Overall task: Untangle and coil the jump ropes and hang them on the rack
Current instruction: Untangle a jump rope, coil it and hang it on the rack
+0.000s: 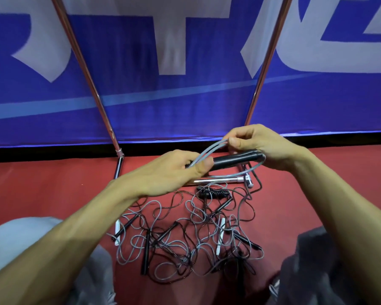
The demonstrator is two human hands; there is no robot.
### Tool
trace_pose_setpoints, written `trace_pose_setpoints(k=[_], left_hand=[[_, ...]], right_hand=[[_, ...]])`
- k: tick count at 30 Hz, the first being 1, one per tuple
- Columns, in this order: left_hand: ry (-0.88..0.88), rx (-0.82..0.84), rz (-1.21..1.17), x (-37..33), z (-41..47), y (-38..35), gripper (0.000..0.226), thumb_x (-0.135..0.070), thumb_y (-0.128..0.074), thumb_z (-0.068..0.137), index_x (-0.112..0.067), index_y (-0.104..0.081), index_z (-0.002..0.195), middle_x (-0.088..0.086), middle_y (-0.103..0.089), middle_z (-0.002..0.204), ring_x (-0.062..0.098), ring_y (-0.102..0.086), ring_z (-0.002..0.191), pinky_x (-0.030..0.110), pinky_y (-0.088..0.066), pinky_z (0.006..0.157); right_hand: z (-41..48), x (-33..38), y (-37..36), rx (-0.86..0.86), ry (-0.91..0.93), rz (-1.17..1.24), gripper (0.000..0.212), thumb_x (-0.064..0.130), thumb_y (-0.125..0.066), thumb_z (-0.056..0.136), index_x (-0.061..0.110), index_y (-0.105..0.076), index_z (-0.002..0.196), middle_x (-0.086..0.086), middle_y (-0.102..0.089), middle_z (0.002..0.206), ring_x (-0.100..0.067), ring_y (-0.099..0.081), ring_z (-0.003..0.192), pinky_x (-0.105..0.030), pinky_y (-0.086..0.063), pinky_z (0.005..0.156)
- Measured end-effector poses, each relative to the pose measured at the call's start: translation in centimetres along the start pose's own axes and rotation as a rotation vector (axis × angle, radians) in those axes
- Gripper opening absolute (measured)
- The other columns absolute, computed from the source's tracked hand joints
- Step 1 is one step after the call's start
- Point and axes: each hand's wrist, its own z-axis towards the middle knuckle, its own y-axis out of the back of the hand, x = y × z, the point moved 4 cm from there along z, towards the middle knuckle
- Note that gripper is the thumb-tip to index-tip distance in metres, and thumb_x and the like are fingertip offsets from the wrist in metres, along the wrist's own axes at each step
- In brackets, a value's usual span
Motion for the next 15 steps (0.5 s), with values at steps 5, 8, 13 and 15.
trace_pose_setpoints(k=[5, 8, 13, 15], left_hand=[[0.097, -0.210, -0.160, -0.3, -0.3, 1.9, 0.057, -0.061, -0.029, 0.097, -0.021, -0.069, 0.087, -0.005, -0.039, 0.054, 0.012, -0.031, 0.045, 0.018, -0.029, 0.042], [0.143, -0.370, -0.134, 0.1, -0.1, 2.7, 0.053, -0.037, -0.031, 0.104, 0.003, -0.064, 0.095, 0.004, -0.036, 0.061, 0.007, -0.035, 0.041, 0.009, -0.033, 0.042], [0.284, -0.669, -0.011, 2.2, -0.1, 4.5, 0.022, -0.033, -0.035, 0.101, -0.017, -0.050, 0.103, 0.001, -0.049, 0.059, 0.029, -0.062, 0.067, 0.043, -0.049, 0.071], [0.321, -0.651, 0.132, 2.9, -0.2, 4.6, 0.027, -0.031, -0.033, 0.101, -0.023, -0.045, 0.124, 0.002, -0.053, 0.060, 0.032, -0.061, 0.075, 0.041, -0.044, 0.074]], right_hand=[[0.5, -0.8, -2.2, 0.080, -0.047, 0.190, 0.016, 0.026, -0.073, 0.077, 0.011, -0.067, 0.077, -0.001, -0.057, 0.059, -0.010, -0.047, 0.048, -0.019, -0.037, 0.047], [0.6, -1.3, -4.4, 0.162, -0.166, 0.036, 0.039, 0.041, -0.049, 0.090, 0.005, -0.064, 0.090, -0.008, -0.057, 0.061, -0.019, -0.057, 0.051, -0.022, -0.045, 0.049], [-0.2, -2.5, -7.4, 0.400, -0.301, -0.649, 0.047, 0.057, -0.047, 0.090, 0.011, -0.052, 0.091, -0.005, -0.065, 0.066, -0.022, -0.060, 0.066, -0.031, -0.044, 0.067], [-0.4, -2.5, -7.7, 0.414, -0.196, -0.998, 0.033, 0.046, -0.049, 0.096, 0.014, -0.047, 0.086, 0.005, -0.055, 0.062, -0.023, -0.054, 0.069, -0.029, -0.039, 0.067]])
